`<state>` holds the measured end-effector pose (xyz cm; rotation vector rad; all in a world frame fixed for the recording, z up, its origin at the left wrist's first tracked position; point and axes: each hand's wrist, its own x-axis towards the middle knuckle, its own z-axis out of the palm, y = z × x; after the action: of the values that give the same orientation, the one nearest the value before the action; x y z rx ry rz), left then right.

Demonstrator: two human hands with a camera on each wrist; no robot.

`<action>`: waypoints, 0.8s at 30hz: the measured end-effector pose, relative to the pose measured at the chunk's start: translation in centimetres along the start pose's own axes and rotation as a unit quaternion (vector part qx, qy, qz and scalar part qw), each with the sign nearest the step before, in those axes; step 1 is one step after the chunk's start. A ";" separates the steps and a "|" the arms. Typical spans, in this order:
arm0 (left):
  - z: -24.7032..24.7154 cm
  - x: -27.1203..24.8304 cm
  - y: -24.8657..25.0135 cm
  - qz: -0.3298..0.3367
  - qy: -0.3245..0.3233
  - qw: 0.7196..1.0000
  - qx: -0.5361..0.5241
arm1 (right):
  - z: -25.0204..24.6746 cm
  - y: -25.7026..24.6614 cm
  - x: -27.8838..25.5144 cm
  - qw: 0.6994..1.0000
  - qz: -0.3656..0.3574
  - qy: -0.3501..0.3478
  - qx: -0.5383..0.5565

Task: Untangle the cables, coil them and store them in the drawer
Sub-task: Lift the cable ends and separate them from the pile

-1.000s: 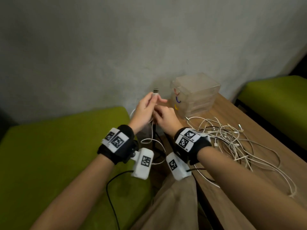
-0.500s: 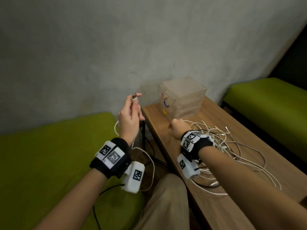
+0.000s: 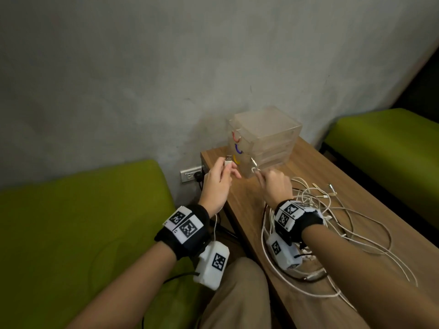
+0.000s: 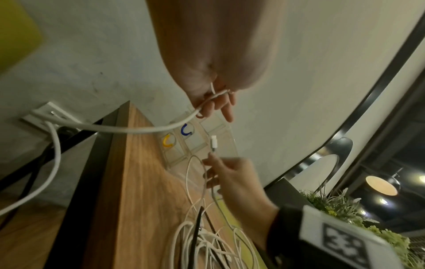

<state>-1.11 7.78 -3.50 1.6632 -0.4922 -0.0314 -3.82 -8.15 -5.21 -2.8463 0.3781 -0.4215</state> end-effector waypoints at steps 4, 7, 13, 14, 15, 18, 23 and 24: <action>0.9 0.3 0.9 0.013 0.022 0.999 0.037 | -3.0 -1.1 0.0 0.992 -0.030 0.106 0.060; 1.7 0.3 2.4 0.004 0.037 0.999 0.038 | -4.8 -2.4 -0.8 0.974 -0.100 0.162 0.126; 3.5 -0.3 5.0 0.007 0.067 0.997 -0.037 | -5.4 -5.3 -2.8 0.965 -0.156 0.087 0.193; 3.6 -0.2 5.1 0.007 0.091 0.995 -0.048 | -5.3 -5.3 -3.0 0.964 -0.166 0.076 0.195; 3.5 -0.1 5.3 0.005 0.114 0.991 -0.064 | -5.3 -5.2 -3.2 0.963 -0.178 0.065 0.191; 2.9 0.6 6.2 0.018 0.160 0.980 -0.120 | -4.6 -3.7 -3.6 0.969 -0.189 0.010 0.159; -0.7 3.1 8.1 0.069 0.212 0.966 -0.133 | -3.0 1.5 -4.7 0.976 -0.099 -0.059 0.186; -1.0 3.4 8.2 0.075 0.193 0.966 -0.156 | -2.8 2.2 -4.9 0.977 -0.090 -0.073 0.177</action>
<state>-0.21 7.05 5.32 1.2783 -0.2957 0.3076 -9.66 -9.38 -4.47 -2.5473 0.0134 -0.2777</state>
